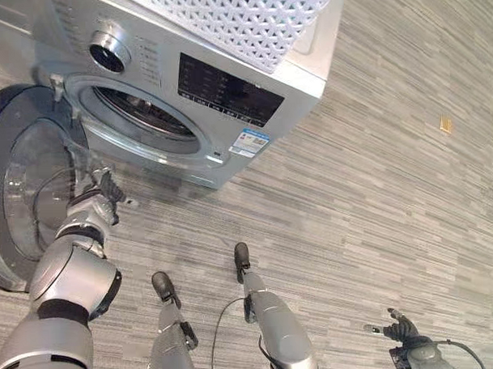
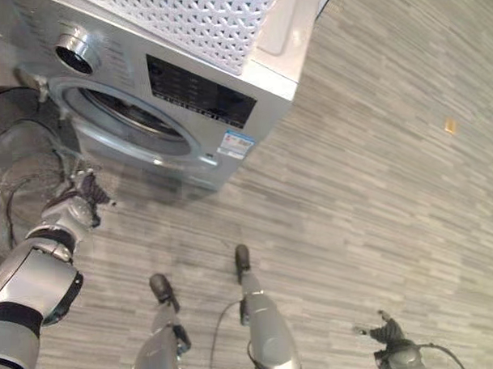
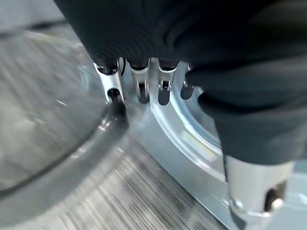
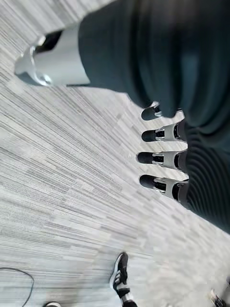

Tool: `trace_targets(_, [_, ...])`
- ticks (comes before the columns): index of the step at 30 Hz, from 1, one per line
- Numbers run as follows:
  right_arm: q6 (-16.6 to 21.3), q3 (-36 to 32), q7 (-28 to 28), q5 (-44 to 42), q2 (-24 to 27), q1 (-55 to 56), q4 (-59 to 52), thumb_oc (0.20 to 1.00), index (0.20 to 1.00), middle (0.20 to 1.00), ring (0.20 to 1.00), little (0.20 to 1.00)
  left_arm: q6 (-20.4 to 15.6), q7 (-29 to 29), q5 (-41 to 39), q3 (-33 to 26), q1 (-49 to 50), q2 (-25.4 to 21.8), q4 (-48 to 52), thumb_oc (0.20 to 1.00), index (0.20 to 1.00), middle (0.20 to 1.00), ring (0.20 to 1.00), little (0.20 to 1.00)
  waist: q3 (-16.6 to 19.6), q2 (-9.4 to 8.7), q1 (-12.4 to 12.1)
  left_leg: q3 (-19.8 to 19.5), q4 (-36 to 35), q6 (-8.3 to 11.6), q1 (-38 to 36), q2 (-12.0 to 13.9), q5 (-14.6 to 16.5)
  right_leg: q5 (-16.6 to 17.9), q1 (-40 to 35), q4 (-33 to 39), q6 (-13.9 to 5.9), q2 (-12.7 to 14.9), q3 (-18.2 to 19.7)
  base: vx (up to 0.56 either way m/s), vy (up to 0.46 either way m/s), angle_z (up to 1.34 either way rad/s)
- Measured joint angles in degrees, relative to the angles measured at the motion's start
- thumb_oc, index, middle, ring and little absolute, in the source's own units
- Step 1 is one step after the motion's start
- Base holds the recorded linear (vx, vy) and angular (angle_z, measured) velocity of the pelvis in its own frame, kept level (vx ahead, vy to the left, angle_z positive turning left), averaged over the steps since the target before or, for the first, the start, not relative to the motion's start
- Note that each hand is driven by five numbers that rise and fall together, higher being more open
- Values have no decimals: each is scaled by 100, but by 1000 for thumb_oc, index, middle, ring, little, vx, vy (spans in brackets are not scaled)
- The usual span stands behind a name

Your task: Grab the laundry basket,head to the washer,open it,put in the laundry and shut it.

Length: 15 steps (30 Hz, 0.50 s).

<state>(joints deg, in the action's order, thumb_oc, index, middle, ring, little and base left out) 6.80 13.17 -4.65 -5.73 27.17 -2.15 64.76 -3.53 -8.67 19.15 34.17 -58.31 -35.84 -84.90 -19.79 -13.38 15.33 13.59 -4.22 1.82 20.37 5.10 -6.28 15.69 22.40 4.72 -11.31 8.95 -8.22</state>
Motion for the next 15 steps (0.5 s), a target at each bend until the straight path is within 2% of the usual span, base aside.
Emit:
trace_targets(6, [-66,-10,237,-11,-5,158,-875,1000,1000,1000,1000,1000,139,239,173,-35,757,-466,-185,1000,1000,1000,1000,1000,139,-160,-91,-39,7,84,173,113,-92,5,163,3,9,-113,-12,7,-3,-1])
trace_targets(10, [-27,225,333,-11,2,54,-1484,1000,1000,1000,1000,1000,376,283,207,-195,948,-686,-339,1000,1000,1000,1000,1000,179,-210,-306,-42,9,83,173,100,-110,24,156,3,35,-94,-11,-36,-42,3])
trace_targets(13, [23,486,398,-4,-5,-57,-1617,1000,1000,1000,1000,1000,405,280,204,-195,949,-724,-375,1000,1000,1000,1000,1000,260,-226,-455,-91,-3,99,191,75,-122,19,140,4,43,-61,-14,-21,-35,10])
trace_targets(14, [33,488,398,1,-9,-58,-1661,1000,1000,1000,1000,1000,407,277,194,-198,949,-722,-356,1000,1000,1000,1000,1000,283,-228,-482,-118,-6,111,193,63,-126,-2,125,6,75,-46,-16,-5,-21,29])
trace_targets(15, [56,485,393,2,-48,-44,-1608,1000,1000,1000,1000,1000,403,256,99,-335,937,-718,-141,1000,1000,1000,1000,1000,293,-230,-504,-211,-10,114,193,25,-156,-116,37,8,196,11,-28,-2,-15,28])
